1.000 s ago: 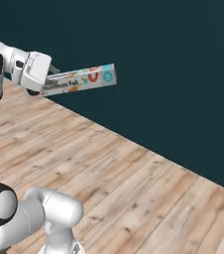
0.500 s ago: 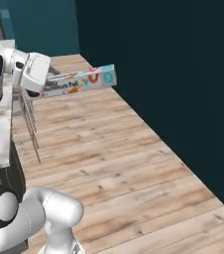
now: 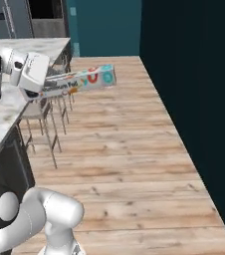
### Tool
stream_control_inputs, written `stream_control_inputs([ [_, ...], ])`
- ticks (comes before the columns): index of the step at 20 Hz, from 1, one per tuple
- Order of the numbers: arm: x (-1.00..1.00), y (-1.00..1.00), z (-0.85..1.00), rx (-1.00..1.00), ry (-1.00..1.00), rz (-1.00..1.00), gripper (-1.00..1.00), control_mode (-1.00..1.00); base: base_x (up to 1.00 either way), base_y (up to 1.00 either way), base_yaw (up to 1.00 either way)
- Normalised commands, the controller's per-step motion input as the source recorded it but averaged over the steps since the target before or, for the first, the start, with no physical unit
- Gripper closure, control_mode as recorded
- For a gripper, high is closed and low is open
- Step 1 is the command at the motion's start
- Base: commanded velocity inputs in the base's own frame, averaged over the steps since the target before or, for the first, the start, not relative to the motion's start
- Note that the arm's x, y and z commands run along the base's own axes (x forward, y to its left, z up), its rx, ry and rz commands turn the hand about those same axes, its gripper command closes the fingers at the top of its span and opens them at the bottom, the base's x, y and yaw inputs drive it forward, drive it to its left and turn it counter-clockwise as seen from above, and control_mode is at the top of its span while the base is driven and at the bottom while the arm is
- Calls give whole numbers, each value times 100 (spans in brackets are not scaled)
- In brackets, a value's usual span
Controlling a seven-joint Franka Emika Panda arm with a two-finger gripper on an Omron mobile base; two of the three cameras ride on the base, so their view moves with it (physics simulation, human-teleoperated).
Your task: Retrieve the tupperware and aluminum foil from the cabinet and place them on the dining counter near the plate with squash and bell pepper to prepare for storing leftovers.
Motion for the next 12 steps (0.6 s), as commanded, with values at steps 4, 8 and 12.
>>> stream_control_inputs([
  [4,0,0,0,0,0,0,100,100,100,-49,51],
  [8,0,0,0,0,0,0,100,100,100,-57,48],
  [12,0,0,0,0,0,0,100,100,100,-76,41],
])
